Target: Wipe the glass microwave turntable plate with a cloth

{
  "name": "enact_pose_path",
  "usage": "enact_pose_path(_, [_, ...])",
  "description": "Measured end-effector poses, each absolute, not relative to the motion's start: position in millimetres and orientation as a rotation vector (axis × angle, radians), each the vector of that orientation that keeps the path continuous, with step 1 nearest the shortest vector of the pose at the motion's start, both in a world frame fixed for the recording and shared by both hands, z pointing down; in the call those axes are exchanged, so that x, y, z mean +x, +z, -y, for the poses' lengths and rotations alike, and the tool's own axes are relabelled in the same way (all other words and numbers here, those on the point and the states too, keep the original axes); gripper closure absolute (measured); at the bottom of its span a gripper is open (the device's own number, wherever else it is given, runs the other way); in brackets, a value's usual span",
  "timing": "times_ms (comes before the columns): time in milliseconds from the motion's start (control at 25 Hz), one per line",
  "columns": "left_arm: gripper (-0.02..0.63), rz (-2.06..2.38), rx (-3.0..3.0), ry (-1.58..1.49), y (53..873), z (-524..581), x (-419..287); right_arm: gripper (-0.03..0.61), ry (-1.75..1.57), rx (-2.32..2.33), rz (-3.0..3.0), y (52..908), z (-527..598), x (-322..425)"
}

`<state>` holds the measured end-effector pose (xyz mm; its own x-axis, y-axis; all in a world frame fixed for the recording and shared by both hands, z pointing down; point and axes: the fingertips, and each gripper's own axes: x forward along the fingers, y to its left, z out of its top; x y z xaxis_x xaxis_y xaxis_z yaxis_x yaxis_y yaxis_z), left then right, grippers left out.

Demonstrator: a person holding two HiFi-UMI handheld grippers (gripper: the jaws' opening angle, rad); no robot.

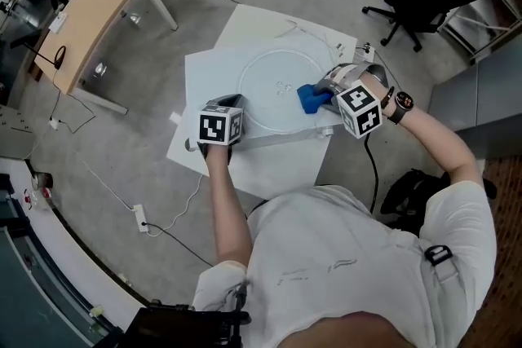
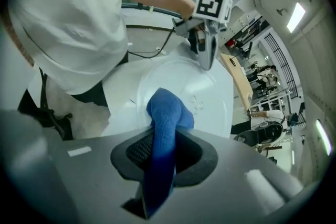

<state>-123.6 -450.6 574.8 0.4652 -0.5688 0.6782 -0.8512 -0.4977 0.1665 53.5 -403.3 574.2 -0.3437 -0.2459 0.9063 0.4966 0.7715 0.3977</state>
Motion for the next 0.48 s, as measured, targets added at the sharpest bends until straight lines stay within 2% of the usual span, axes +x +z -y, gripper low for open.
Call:
enact_pose_path(240, [0.612,1.191,2.218,0.768,572.7,450.4,-124.5,0.505,-0.792,-0.334,1.885,573.5,351.0,-6.6])
enact_pose_path(480, [0.612,1.181,2.217,0.76,573.5,450.1,-120.7,0.505,-0.817,-0.283,2.005,575.7,375.7,-73.0])
